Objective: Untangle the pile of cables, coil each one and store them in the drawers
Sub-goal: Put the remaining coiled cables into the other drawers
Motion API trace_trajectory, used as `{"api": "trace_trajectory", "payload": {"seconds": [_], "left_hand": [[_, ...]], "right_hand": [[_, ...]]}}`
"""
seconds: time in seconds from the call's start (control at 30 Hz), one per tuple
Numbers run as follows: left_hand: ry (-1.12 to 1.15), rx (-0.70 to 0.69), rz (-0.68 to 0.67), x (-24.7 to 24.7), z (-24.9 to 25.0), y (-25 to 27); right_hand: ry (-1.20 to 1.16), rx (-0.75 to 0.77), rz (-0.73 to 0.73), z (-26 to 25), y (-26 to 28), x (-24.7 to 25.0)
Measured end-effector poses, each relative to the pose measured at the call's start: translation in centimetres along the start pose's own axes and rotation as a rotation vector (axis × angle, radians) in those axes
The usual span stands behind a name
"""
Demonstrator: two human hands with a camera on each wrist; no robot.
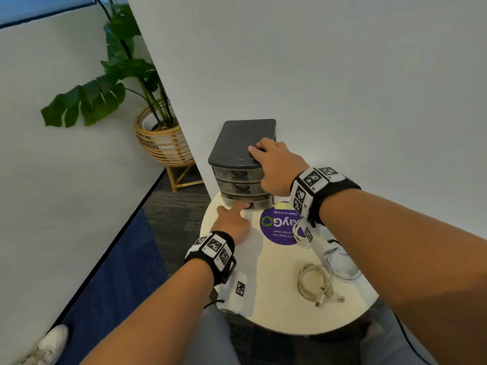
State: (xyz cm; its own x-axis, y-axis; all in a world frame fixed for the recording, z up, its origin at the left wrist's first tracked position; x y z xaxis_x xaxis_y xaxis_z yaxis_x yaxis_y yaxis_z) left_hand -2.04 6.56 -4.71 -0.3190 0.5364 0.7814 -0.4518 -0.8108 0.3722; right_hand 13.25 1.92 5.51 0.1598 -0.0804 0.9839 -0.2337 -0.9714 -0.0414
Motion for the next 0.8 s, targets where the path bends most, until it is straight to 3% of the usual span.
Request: {"api": "trace_trajectory", "payload": {"seconds": [0.1,0.2,0.5,0.8], "left_hand": [[-0.04,-0.038,0.129,0.1,-0.5,0.9],[-0.046,-0.031,0.162,0.8,-0.9,1.6],[0.237,0.009,0.362,2.8,-0.1,1.0],[0.328,0.124,0.198,3.4,-1.3,-0.6]], "right_hand": [[0.003,-0.005,0.002,0.0,0.1,-0.2],[-0.001,-0.004,-0.005,0.0,0.2,-0.2],[0.01,0.005,-0.012,-0.2,0.2,-0.1],[0.012,0.003,0.0,-0.1,0.0,-0.3]]}}
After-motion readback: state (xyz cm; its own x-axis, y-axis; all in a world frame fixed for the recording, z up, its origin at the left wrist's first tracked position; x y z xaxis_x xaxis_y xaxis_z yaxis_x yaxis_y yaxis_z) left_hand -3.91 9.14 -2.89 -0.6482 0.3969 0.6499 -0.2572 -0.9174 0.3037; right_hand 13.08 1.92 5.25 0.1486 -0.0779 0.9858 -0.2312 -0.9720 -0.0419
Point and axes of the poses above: each hand's wrist, its own y-axis away from the middle knuckle, its own x-axis out of the back of the hand, z = x × y, the point moved 2 cm from there along -y, towards the middle knuckle, and after that the axes turned 2 degrees about z, right-handed, at the moved point
